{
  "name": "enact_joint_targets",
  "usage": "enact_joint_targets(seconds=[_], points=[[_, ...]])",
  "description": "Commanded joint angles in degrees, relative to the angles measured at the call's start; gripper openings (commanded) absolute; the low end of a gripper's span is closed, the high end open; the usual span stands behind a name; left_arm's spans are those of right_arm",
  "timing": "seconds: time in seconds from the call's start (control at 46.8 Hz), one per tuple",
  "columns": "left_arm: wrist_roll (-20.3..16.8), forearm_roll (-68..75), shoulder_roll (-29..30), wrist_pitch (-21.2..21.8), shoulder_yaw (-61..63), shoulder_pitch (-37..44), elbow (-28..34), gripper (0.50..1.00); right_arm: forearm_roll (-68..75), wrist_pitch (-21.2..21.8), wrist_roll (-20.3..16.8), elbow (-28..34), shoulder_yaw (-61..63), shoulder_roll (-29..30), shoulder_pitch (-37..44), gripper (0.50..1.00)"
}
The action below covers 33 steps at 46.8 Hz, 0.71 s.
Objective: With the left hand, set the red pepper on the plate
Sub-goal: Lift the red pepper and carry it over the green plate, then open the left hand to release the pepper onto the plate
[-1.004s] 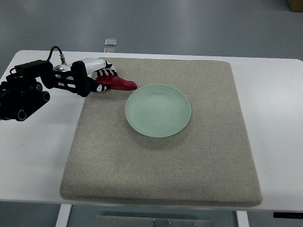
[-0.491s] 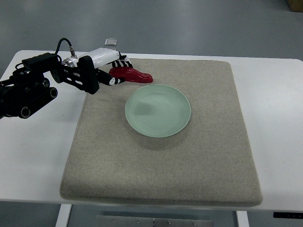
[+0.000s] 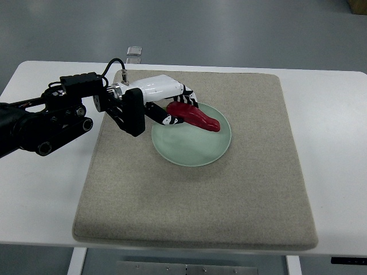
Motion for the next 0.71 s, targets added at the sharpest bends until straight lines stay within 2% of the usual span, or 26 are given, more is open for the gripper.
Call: enact_joint_targets(seconds=[0.0, 0.684], points=[[0.0, 0.5, -0.8, 0.0, 0.0, 0.2, 0.0, 0.5, 0.0, 0.0, 0.0, 0.0, 0.0, 0.0, 0.0, 0.932], [0.1, 2.8, -3.3, 0.1, 1.7, 0.6, 1.8, 0.5, 0.0, 0.0, -0.1, 0.0, -0.1, 0.0, 0.0, 0.932]])
